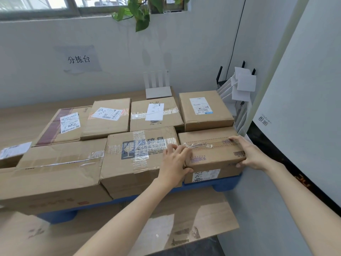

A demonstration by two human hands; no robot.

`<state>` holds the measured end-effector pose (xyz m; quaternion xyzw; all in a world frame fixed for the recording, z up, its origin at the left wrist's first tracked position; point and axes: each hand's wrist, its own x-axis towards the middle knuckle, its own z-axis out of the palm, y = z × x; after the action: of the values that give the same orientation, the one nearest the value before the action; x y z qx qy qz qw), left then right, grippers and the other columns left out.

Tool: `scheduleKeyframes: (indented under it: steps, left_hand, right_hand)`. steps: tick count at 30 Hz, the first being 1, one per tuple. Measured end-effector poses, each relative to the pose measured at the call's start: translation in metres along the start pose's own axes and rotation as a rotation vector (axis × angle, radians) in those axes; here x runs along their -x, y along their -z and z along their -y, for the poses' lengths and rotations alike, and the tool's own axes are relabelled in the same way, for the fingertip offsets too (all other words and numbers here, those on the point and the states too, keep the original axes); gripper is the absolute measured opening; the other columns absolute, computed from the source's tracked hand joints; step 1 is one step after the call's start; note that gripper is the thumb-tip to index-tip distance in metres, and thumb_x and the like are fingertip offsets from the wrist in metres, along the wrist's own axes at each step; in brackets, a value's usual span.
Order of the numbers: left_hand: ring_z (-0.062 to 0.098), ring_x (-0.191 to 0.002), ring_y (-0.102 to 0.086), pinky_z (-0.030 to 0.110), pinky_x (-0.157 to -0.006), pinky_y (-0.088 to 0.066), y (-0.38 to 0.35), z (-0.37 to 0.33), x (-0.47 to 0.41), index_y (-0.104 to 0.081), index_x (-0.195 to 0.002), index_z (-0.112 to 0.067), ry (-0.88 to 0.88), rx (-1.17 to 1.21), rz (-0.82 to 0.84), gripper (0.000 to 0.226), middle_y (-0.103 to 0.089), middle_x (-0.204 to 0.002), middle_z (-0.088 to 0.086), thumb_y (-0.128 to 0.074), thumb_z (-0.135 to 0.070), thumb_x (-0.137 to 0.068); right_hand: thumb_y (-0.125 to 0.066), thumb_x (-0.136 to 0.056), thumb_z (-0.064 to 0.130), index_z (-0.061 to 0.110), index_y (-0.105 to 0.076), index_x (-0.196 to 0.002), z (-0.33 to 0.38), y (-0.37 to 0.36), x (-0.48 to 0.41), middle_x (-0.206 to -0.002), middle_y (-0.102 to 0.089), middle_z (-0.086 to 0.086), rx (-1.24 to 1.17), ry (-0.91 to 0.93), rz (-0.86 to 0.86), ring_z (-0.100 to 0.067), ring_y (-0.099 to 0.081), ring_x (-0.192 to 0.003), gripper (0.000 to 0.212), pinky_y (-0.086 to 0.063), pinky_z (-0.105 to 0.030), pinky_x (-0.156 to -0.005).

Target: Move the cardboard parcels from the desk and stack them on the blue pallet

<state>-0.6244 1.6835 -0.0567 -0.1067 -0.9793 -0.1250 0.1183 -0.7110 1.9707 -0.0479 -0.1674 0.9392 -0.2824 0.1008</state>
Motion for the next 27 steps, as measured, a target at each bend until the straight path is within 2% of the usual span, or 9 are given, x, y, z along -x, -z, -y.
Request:
scheduleKeyframes:
  steps: [9, 11, 14, 17, 19, 23, 27]
  left_hand:
    - [0.021, -0.117, -0.035, 0.036, -0.095, -0.031, 0.0, 0.003, 0.002, -0.055, -0.124, -0.029, -0.008, -0.003, 0.001, 0.057, -0.054, -0.124, -0.008, -0.073, -0.051, -0.074]
    - [0.022, -0.117, -0.035, 0.037, -0.097, -0.033, -0.001, 0.004, 0.002, -0.056, -0.125, -0.028, -0.014, 0.002, -0.005, 0.058, -0.054, -0.126, -0.008, -0.073, -0.051, -0.074]
    - [0.021, -0.119, -0.034, 0.037, -0.098, -0.034, -0.003, 0.005, 0.0, -0.057, -0.124, -0.027, -0.022, 0.006, -0.015, 0.059, -0.052, -0.128, -0.008, -0.069, -0.057, -0.074]
    - [0.018, -0.118, -0.035, 0.036, -0.097, -0.033, -0.002, 0.004, -0.004, -0.058, -0.121, -0.027, 0.0, 0.042, -0.027, 0.061, -0.051, -0.127, -0.01, -0.052, -0.07, -0.078]
    - [0.017, -0.117, -0.038, 0.035, -0.098, -0.034, -0.001, 0.002, -0.01, -0.058, -0.122, -0.025, 0.036, 0.095, -0.048, 0.061, -0.052, -0.126, -0.009, -0.041, -0.069, -0.084]
    - [0.015, -0.121, -0.041, 0.032, -0.1, -0.031, 0.006, 0.008, -0.032, -0.053, -0.128, -0.023, 0.109, 0.096, -0.127, 0.046, -0.053, -0.129, -0.007, -0.039, -0.052, -0.095]
    - [0.02, -0.135, -0.033, 0.037, -0.109, -0.026, 0.012, 0.025, -0.058, -0.04, -0.142, -0.021, 0.199, 0.069, -0.053, 0.049, -0.042, -0.146, -0.002, -0.037, -0.045, -0.099]
  right_hand:
    - [-0.089, -0.056, 0.006, 0.034, -0.029, -0.14, 0.002, -0.003, -0.003, -0.144, -0.029, 0.005, 0.046, -0.024, 0.021, -0.018, -0.032, -0.134, 0.107, -0.03, -0.034, -0.11]
    - [-0.091, -0.056, 0.014, 0.036, -0.025, -0.141, 0.005, -0.003, -0.005, -0.153, -0.017, 0.002, 0.067, -0.06, 0.04, -0.022, -0.022, -0.142, 0.11, -0.027, -0.035, -0.112]
    - [-0.094, -0.052, 0.032, 0.036, -0.022, -0.145, 0.014, 0.002, -0.009, -0.16, 0.014, -0.003, 0.077, -0.145, 0.078, -0.021, 0.003, -0.149, 0.117, -0.015, -0.037, -0.117]
    - [-0.093, -0.049, 0.043, 0.036, -0.017, -0.149, 0.025, 0.006, -0.014, -0.16, 0.018, -0.003, 0.081, -0.166, 0.107, -0.021, 0.004, -0.149, 0.126, -0.013, -0.039, -0.119]
    - [-0.09, -0.047, 0.052, 0.038, -0.013, -0.15, 0.035, 0.004, -0.019, -0.161, 0.014, -0.002, 0.085, -0.143, 0.109, -0.022, 0.001, -0.149, 0.129, -0.014, -0.044, -0.12]
    - [-0.072, -0.061, 0.069, 0.039, -0.009, -0.152, 0.059, -0.006, -0.031, -0.162, 0.009, -0.001, 0.184, -0.104, 0.062, -0.021, 0.011, -0.149, 0.115, 0.0, -0.054, -0.117]
    - [-0.048, -0.076, 0.073, 0.038, -0.015, -0.152, 0.077, -0.018, -0.049, -0.162, 0.008, 0.003, 0.084, -0.083, 0.0, -0.018, 0.011, -0.149, 0.09, -0.004, -0.055, -0.118]
